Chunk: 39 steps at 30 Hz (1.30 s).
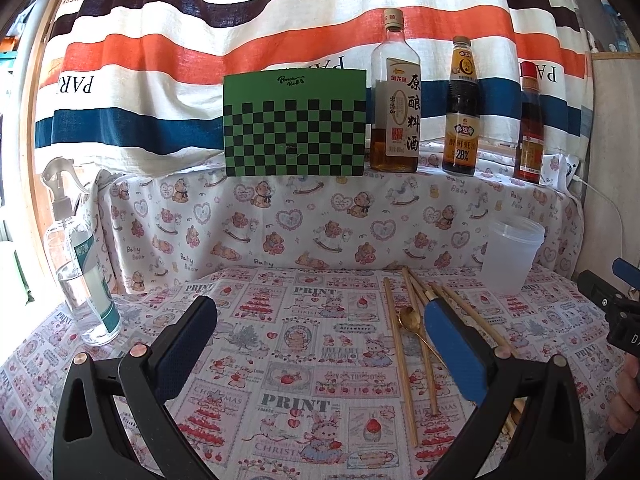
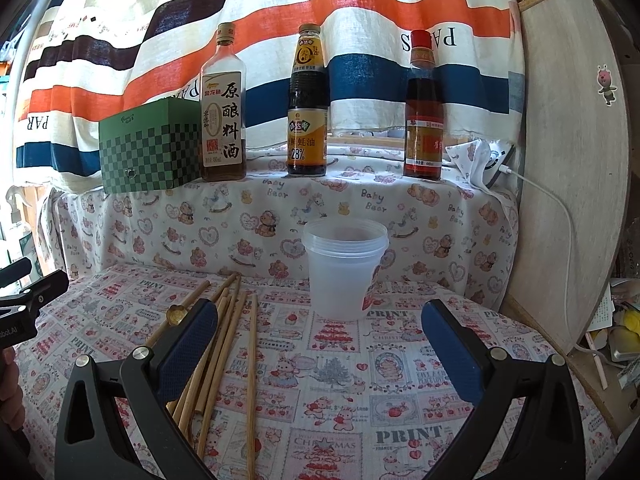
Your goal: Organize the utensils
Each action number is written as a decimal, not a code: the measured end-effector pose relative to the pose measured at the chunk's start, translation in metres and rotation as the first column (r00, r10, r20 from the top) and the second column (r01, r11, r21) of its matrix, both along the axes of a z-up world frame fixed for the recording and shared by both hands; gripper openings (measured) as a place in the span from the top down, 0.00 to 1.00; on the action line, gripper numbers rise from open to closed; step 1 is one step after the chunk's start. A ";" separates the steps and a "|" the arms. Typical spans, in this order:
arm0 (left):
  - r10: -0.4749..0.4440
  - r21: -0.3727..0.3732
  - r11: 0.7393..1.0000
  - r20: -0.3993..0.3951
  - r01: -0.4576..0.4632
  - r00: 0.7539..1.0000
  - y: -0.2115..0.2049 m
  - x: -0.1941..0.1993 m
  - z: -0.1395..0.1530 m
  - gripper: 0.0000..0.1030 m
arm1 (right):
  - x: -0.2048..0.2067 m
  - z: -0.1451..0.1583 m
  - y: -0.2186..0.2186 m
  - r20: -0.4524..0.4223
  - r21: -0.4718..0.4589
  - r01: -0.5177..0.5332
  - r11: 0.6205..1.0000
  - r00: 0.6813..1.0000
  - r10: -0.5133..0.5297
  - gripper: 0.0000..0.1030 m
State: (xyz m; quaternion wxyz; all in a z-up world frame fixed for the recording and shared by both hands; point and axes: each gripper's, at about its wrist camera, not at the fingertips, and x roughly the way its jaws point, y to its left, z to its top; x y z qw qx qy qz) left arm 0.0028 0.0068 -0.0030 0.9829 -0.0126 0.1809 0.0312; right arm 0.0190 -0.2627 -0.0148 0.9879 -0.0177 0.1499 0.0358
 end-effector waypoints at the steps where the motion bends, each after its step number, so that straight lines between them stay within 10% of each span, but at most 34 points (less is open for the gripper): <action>1: 0.000 0.004 1.000 0.004 0.000 1.000 -0.001 -0.001 0.000 0.00 | 0.000 0.000 0.000 -0.001 0.000 0.001 1.000 1.000 -0.001 0.00; 10: -0.019 0.031 0.999 0.014 0.019 1.000 -0.006 -0.003 0.001 0.00 | 0.000 -0.001 -0.001 -0.004 0.004 0.002 1.000 1.000 -0.002 0.00; 15: 0.005 0.126 0.992 -0.138 0.013 0.990 -0.012 0.009 -0.008 0.00 | 0.004 0.003 -0.002 0.036 -0.027 0.050 0.998 0.998 -0.049 0.00; 19: -0.117 0.024 0.992 -0.266 0.128 0.957 -0.013 0.014 -0.016 0.01 | 0.011 0.004 -0.016 -0.023 0.035 0.049 0.998 0.999 -0.048 0.00; 24: -0.217 -0.095 0.976 -0.375 0.196 0.901 -0.022 0.009 -0.027 0.50 | 0.021 0.007 -0.036 -0.129 0.177 0.005 0.984 0.991 0.018 0.00; 32: -0.298 -0.235 0.952 -0.581 0.194 0.758 -0.042 0.021 -0.051 0.69 | 0.030 -0.001 -0.032 -0.254 0.256 -0.085 0.963 0.955 0.152 0.05; 39: -0.199 -0.080 0.979 -0.582 0.187 0.788 -0.053 0.021 -0.051 0.96 | 0.022 0.000 -0.013 -0.286 0.161 -0.125 0.979 0.943 0.168 0.15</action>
